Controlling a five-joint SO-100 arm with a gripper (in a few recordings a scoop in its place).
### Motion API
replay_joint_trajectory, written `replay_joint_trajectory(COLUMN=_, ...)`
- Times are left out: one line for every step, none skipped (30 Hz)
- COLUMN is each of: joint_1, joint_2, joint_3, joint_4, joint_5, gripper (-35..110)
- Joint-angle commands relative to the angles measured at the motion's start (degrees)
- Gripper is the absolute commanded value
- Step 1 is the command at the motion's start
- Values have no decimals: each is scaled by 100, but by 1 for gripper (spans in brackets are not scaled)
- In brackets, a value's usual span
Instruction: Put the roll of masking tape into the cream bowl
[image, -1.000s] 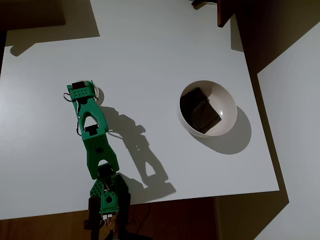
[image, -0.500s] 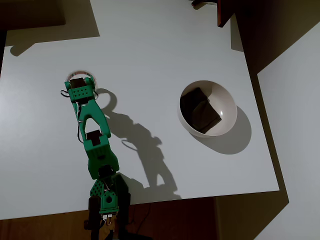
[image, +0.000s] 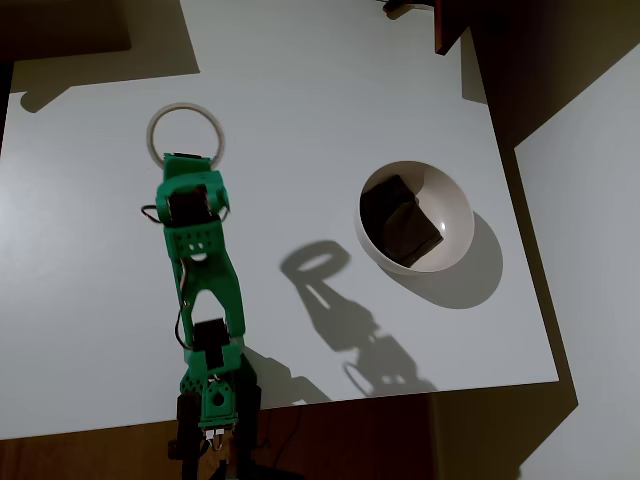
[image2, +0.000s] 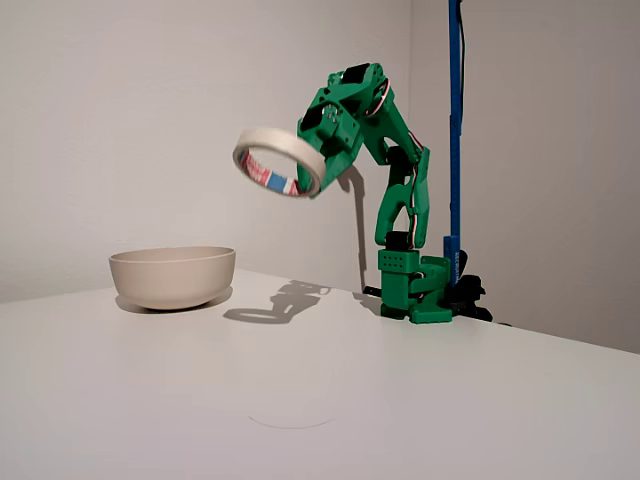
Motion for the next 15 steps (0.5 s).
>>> replay_joint_trajectory(joint_1=589, joint_2=1371, joint_3=-325, joint_4=211, joint_5=62, gripper=-8)
replay_joint_trajectory(joint_1=800, joint_2=1512, joint_3=-325, joint_4=246, joint_5=44, gripper=-8)
replay_joint_trajectory(joint_1=1028, joint_2=1626, joint_3=-325, joint_4=272, joint_5=-9, gripper=-8)
replay_joint_trajectory(joint_1=1283, joint_2=1714, joint_3=-325, joint_4=281, joint_5=-53, gripper=-8)
replay_joint_trajectory(joint_1=1538, joint_2=1784, joint_3=-325, joint_4=281, joint_5=-97, gripper=-8)
replay_joint_trajectory(joint_1=1837, joint_2=1819, joint_3=-325, joint_4=255, joint_5=-141, gripper=-8)
replay_joint_trajectory(joint_1=2127, joint_2=1819, joint_3=-325, joint_4=220, joint_5=-193, gripper=-8)
replay_joint_trajectory(joint_1=2399, joint_2=1811, joint_3=-334, joint_4=176, joint_5=-246, gripper=-8)
replay_joint_trajectory(joint_1=2672, joint_2=1758, joint_3=-334, joint_4=123, joint_5=-299, gripper=-8)
replay_joint_trajectory(joint_1=2944, joint_2=1687, joint_3=-334, joint_4=53, joint_5=-352, gripper=-8)
replay_joint_trajectory(joint_1=3208, joint_2=1582, joint_3=-334, joint_4=-26, joint_5=-396, gripper=-8)
replay_joint_trajectory(joint_1=3445, joint_2=1459, joint_3=-352, joint_4=-114, joint_5=-431, gripper=-8)
replay_joint_trajectory(joint_1=3700, joint_2=1292, joint_3=-422, joint_4=-176, joint_5=-466, gripper=-8)
replay_joint_trajectory(joint_1=3946, joint_2=1090, joint_3=-545, joint_4=-229, joint_5=-501, gripper=-8)
replay_joint_trajectory(joint_1=4175, joint_2=853, joint_3=-703, joint_4=-281, joint_5=-527, gripper=-8)
